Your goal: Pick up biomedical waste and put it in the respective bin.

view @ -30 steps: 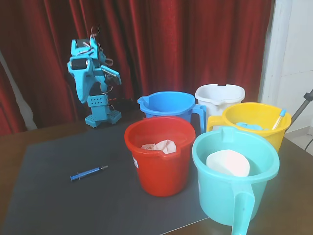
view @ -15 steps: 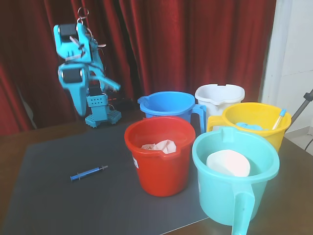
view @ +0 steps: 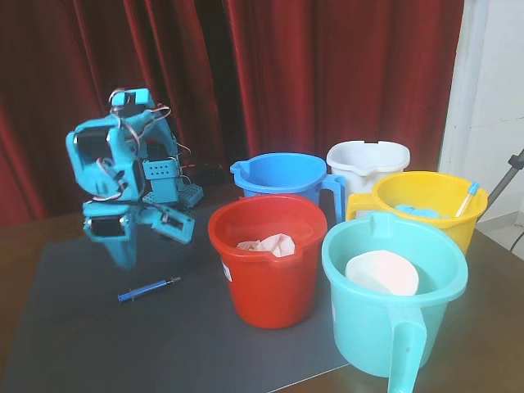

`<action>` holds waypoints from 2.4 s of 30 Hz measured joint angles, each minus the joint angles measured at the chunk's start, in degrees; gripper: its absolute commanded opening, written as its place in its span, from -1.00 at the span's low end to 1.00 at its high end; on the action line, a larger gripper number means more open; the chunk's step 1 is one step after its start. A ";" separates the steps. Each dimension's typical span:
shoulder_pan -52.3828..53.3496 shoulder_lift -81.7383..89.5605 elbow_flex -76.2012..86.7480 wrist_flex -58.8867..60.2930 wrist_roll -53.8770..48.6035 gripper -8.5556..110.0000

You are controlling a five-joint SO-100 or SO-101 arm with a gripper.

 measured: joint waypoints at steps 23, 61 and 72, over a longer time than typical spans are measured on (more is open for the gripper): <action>0.09 -3.96 -7.82 0.70 46.58 -0.84; -1.41 5.45 8.17 1.14 115.84 -0.50; -1.49 5.45 9.84 0.70 123.40 -0.66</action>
